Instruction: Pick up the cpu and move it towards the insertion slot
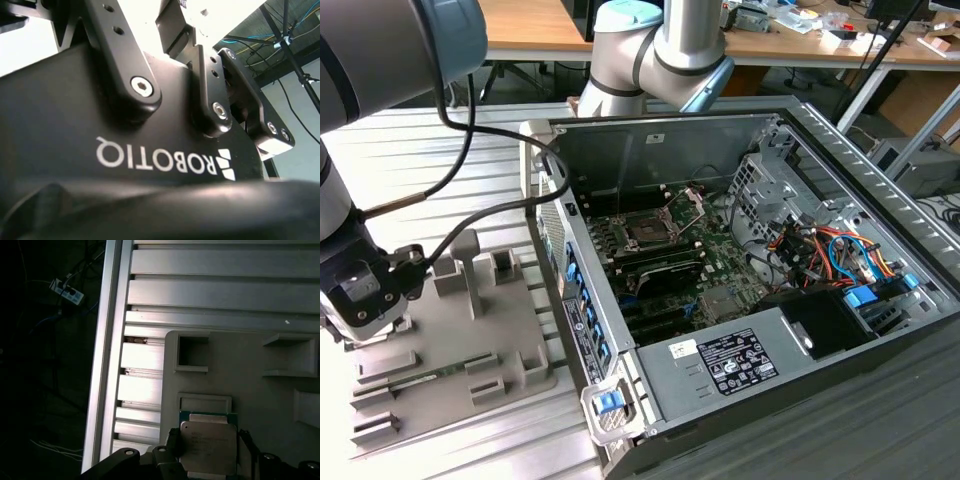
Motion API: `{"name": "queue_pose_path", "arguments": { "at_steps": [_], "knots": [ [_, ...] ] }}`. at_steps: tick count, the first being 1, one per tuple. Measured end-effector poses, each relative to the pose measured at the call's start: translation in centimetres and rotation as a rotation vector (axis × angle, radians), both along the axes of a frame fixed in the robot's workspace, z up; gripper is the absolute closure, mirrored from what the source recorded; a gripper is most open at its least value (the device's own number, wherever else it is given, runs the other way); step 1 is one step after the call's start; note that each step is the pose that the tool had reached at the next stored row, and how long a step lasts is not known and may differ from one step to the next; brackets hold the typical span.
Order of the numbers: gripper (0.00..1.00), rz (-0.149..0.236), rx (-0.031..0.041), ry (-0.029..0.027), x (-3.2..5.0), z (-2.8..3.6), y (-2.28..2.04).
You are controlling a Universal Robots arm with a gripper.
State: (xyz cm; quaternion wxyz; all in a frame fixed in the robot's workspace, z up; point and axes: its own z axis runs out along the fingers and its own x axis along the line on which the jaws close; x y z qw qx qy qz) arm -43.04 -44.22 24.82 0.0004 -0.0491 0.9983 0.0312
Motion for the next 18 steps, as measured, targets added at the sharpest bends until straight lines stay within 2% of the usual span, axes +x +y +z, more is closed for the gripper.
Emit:
{"name": "queue_pose_path", "arguments": {
  "at_steps": [18],
  "knots": [
    [0.45,0.000,0.0001,0.0000,0.00,1.61,0.00]
  ]
}}
